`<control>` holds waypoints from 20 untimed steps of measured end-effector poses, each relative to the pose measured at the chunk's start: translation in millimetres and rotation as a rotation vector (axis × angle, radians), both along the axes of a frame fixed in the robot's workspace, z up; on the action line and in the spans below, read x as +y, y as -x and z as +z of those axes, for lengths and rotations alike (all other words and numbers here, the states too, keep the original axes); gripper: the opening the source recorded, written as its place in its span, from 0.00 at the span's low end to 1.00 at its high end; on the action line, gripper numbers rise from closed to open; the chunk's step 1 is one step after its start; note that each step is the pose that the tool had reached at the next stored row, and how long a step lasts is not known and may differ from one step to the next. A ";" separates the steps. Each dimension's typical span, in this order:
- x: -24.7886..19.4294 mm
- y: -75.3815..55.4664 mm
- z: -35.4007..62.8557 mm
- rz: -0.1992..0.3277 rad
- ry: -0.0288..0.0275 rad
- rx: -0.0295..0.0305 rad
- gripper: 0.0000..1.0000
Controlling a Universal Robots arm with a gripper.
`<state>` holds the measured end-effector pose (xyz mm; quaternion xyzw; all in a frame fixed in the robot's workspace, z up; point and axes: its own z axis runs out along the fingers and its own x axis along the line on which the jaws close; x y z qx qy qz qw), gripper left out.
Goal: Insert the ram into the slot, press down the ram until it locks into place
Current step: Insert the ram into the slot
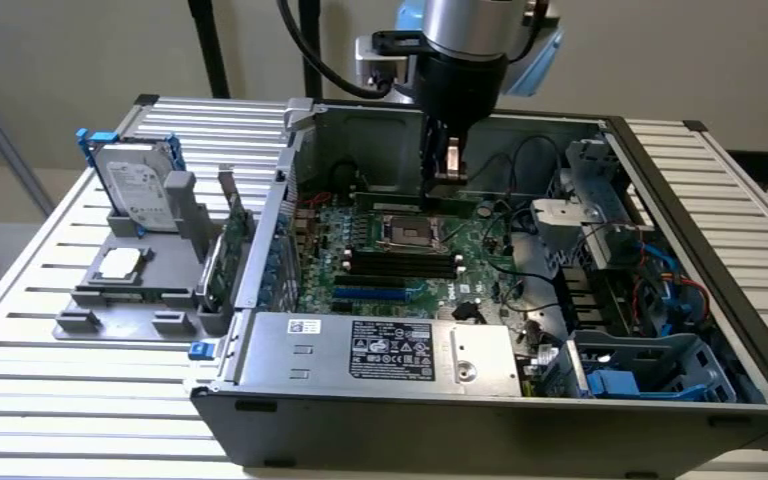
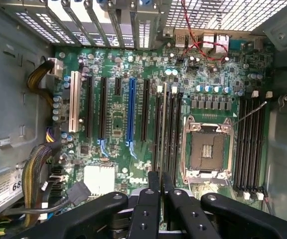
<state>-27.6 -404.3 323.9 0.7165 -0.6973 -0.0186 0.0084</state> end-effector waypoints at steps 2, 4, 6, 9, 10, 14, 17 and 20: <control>1.8 -0.1 -3.6 0.000 0.0000 0.0000 0.13; 3.3 -0.2 -7.4 0.000 0.0000 0.0000 0.13; 3.9 -0.2 -11.0 0.000 0.0001 0.0001 0.13; 4.4 -0.2 -16.4 0.000 0.0000 0.0000 0.13; 4.5 -0.1 -18.2 0.000 0.0001 0.0001 0.13; 4.9 -0.1 -25.5 0.000 0.0001 0.0000 0.13; 5.4 -0.1 -31.0 0.000 0.0001 0.0000 0.13; 5.8 -0.1 -36.4 0.000 0.0000 -0.0003 0.13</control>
